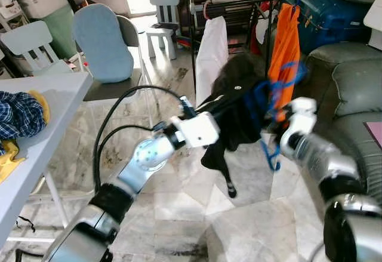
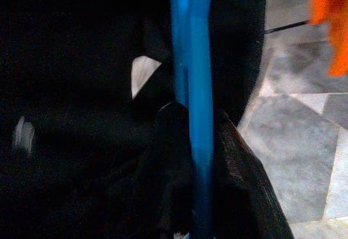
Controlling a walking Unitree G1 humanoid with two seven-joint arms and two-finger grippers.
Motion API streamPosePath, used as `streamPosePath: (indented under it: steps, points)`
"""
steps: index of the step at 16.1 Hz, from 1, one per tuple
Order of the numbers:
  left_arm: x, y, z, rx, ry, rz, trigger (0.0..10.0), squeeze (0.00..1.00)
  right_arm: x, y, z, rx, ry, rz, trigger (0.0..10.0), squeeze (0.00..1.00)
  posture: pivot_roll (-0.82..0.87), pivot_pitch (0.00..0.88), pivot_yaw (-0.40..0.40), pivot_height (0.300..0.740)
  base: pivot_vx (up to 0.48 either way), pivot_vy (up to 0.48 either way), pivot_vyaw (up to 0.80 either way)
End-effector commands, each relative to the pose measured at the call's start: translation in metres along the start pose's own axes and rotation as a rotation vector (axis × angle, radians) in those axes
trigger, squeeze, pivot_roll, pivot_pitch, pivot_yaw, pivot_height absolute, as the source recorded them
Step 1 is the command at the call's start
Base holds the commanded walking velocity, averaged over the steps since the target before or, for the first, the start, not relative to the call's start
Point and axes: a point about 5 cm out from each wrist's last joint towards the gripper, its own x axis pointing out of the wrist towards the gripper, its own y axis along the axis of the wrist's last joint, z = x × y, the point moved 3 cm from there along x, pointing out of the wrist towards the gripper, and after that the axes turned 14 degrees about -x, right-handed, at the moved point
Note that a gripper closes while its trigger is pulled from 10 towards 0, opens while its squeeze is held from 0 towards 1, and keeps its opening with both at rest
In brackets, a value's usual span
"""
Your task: Hang hanger
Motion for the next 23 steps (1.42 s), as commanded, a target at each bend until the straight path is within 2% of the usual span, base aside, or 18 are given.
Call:
streamPosePath:
  steps: [1, 2, 3, 4, 5, 6, 7, 8, 9, 10, 14, 15, 16, 18, 19, 20, 21, 23]
  points:
    - [-0.005, 0.000, -0.003, -0.036, 0.010, -0.010, 10.0, 0.00, 0.001, 0.024, 0.013, 0.233, -0.099, 0.110, 10.0, 0.00, -0.16, 0.000, 0.094, 0.740, 0.000, 0.000, 0.00]
    - [-0.008, -0.008, 0.004, -0.047, -0.009, -0.043, 10.0, 0.00, 0.001, 0.034, 0.013, 0.302, -0.097, 0.159, 10.0, 0.00, -0.16, 0.000, 0.090, 0.740, 0.000, 0.000, 0.00]
    - [-0.011, -0.014, 0.009, -0.054, -0.026, -0.069, 10.0, 0.00, 0.002, 0.042, 0.010, 0.327, -0.082, 0.192, 10.0, 0.00, -0.16, 0.000, 0.087, 0.740, 0.000, 0.000, 0.00]
    - [-0.014, -0.021, 0.015, -0.062, -0.038, -0.096, 10.0, 0.00, 0.003, 0.051, 0.003, 0.364, -0.042, 0.231, 10.0, 0.00, -0.16, 0.000, 0.083, 0.740, 0.000, 0.000, 0.00]
    - [-0.020, -0.032, 0.025, -0.076, -0.057, -0.139, 10.0, 0.00, 0.006, 0.066, -0.016, 0.400, 0.051, 0.287, 10.0, 0.00, -0.16, 0.000, 0.079, 0.740, 0.000, 0.000, 0.00]
    - [-0.021, -0.036, 0.027, -0.089, -0.058, -0.159, 10.0, 0.00, 0.006, 0.072, -0.022, 0.414, 0.085, 0.314, 10.0, 0.00, -0.16, 0.000, 0.076, 0.740, 0.000, 0.000, 0.00]
    - [-0.025, -0.042, 0.033, -0.113, -0.065, -0.190, 10.0, 0.00, 0.004, 0.088, -0.035, 0.422, 0.163, 0.387, 10.0, 0.00, -0.17, 0.000, 0.073, 0.740, 0.000, 0.000, 0.00]
    - [-0.027, -0.045, 0.034, -0.121, -0.065, -0.205, 10.0, 0.00, 0.002, 0.093, -0.038, 0.437, 0.187, 0.411, 10.0, 0.00, -0.17, 0.000, 0.073, 0.740, 0.000, 0.000, 0.00]
    - [-0.032, -0.056, 0.040, -0.153, -0.072, -0.255, 10.0, 0.00, -0.002, 0.105, -0.046, 0.394, 0.234, 0.469, 10.0, 0.00, -0.17, 0.000, 0.071, 0.740, 0.000, 0.000, 0.00]
    - [-0.035, -0.061, 0.044, -0.170, -0.081, -0.284, 10.0, 0.00, -0.004, 0.107, -0.047, 0.338, 0.220, 0.484, 10.0, 0.00, -0.18, 0.000, 0.069, 0.740, 0.000, 0.000, 0.00]
    - [-0.035, -0.061, 0.044, -0.170, -0.081, -0.284, 10.0, 0.00, -0.004, 0.107, -0.047, 0.338, 0.220, 0.484, 10.0, 0.00, -0.18, 0.000, 0.069, 0.740, 0.000, 0.000, 0.00]
    - [-0.038, -0.069, 0.053, -0.219, -0.085, -0.321, 10.0, 1.00, -0.007, 0.108, -0.054, 0.200, 0.246, 0.505, 10.0, 0.00, -0.18, 0.000, 0.061, 0.740, 0.000, 0.000, 0.00]
    - [-0.040, -0.078, 0.064, -0.283, -0.093, -0.364, 10.0, 1.00, -0.013, 0.105, -0.068, 0.017, 0.312, 0.521, 10.0, 0.00, -0.18, 0.000, 0.059, 0.740, 0.000, 0.000, 0.00]
    - [-0.041, -0.081, 0.067, -0.295, -0.095, -0.379, 10.0, 1.00, -0.017, 0.089, -0.074, -0.203, 0.322, 0.503, 10.0, 0.00, -0.18, 0.000, 0.058, 0.740, 0.000, 0.000, 0.00]
    - [-0.043, -0.082, 0.068, -0.303, -0.095, -0.379, 10.0, 1.00, -0.022, 0.073, -0.078, -0.322, 0.357, 0.494, 10.0, 0.00, -0.18, 0.000, 0.057, 0.740, 0.000, 0.000, 0.00]
    - [-0.044, -0.082, 0.067, -0.305, -0.094, -0.378, 10.0, 1.00, -0.024, 0.070, -0.079, -0.339, 0.367, 0.493, 10.0, 0.00, -0.18, 0.000, 0.057, 0.740, 0.000, 0.000, 0.00]
    - [-0.049, -0.082, 0.066, -0.312, -0.087, -0.372, 10.0, 1.00, -0.029, 0.051, -0.074, -0.443, 0.350, 0.473, 10.0, 0.00, -0.18, 0.000, 0.059, 0.740, 0.000, 0.000, 0.00]
    - [-0.050, -0.080, 0.062, -0.312, -0.066, -0.353, 10.0, 1.00, -0.032, 0.038, -0.071, -0.511, 0.363, 0.445, 10.0, 0.00, -0.19, 0.000, 0.062, 0.740, 0.000, 0.000, 0.00]
